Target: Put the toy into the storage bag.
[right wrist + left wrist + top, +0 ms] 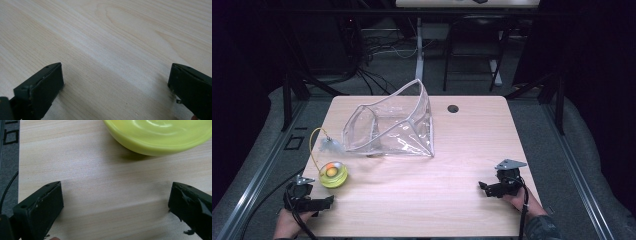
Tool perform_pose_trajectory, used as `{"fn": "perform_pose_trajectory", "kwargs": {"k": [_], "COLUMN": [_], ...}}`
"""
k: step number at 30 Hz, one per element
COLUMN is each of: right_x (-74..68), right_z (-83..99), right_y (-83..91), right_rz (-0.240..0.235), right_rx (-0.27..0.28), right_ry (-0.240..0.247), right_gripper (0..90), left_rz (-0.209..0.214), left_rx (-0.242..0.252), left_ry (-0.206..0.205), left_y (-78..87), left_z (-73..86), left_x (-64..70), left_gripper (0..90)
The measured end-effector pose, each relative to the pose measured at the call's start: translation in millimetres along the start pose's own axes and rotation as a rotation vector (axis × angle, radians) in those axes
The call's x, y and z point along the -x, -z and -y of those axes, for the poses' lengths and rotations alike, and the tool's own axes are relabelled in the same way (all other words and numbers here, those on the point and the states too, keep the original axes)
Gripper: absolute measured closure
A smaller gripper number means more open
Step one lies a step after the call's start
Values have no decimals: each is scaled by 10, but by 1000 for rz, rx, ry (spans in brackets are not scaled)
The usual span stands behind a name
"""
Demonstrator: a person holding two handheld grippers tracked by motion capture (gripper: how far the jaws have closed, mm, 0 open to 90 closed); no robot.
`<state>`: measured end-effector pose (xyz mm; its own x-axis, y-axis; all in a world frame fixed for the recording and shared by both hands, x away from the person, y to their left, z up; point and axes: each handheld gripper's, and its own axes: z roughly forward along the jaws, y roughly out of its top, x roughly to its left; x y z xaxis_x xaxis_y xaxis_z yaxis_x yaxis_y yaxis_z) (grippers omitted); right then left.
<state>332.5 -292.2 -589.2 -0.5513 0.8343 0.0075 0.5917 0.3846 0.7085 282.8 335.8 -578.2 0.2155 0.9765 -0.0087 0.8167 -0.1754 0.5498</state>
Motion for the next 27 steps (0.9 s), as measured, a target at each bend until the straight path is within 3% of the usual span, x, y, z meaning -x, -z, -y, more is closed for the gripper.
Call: {"fn": "perform_pose_trajectory", "kwargs": {"k": [8,17,27], "right_x": [0,0,1], "right_z": [1,1,1], "right_y": [0,0,0], "right_rz": [0,-1,-1], "right_rx": [0,0,0], "right_ry": [1,0,1], "right_gripper": [0,0,0], "left_rz": [6,21,25], "left_rx": [-12,-84,-87], "left_ry": [-13,-50,-44], "left_y": [3,26,153], "left_z": [-9,-68,-148], "left_x": [-3,22,26], "left_gripper": [0,1,1]}}
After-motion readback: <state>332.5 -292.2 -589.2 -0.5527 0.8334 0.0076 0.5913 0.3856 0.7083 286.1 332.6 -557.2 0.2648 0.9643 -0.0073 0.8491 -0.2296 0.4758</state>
